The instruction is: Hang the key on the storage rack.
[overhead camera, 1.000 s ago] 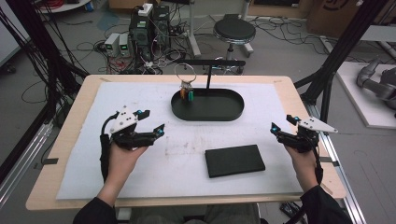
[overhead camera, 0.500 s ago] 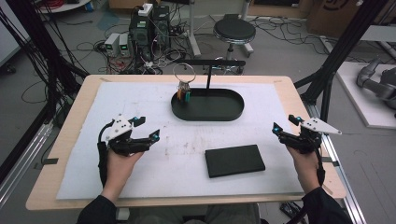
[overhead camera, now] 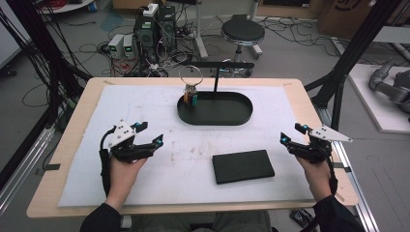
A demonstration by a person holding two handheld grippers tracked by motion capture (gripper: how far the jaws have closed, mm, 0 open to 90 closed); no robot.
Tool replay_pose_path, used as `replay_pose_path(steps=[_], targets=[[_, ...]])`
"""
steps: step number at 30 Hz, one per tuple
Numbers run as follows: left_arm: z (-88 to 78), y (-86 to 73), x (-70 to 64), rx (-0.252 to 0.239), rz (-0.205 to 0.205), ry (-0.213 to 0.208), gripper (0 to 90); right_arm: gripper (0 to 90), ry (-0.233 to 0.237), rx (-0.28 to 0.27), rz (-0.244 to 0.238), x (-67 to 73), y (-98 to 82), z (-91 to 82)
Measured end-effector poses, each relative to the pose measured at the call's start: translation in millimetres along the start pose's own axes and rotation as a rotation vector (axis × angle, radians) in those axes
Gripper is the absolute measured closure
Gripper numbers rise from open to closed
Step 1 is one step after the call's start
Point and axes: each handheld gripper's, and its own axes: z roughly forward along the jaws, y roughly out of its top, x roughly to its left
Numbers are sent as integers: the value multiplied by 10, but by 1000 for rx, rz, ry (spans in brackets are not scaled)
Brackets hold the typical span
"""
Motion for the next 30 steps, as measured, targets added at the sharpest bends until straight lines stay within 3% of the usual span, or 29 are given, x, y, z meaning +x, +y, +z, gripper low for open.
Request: replay_pose_path(steps=[2,3,8,15,27,30], targets=[[9,0,-10,-1,-1,-5,257,336,23,12,-12,19,-5,10],[13,-2,-11,1,0,-9,257,372,61,26,-26,38,-10,33],[46,-22,-22,11,-1,-22,257,400,109,60,-40,84,-20,90],[59,-32,-47,20,0,-36,257,460,207,161,-76,178,-59,277],[130,-14,-85,17,-1,-62,257,454,319,181,-108,198,-146,186],[164,-3,-110,17,5,-74,256,450,372,178,-132,172,-176,133]])
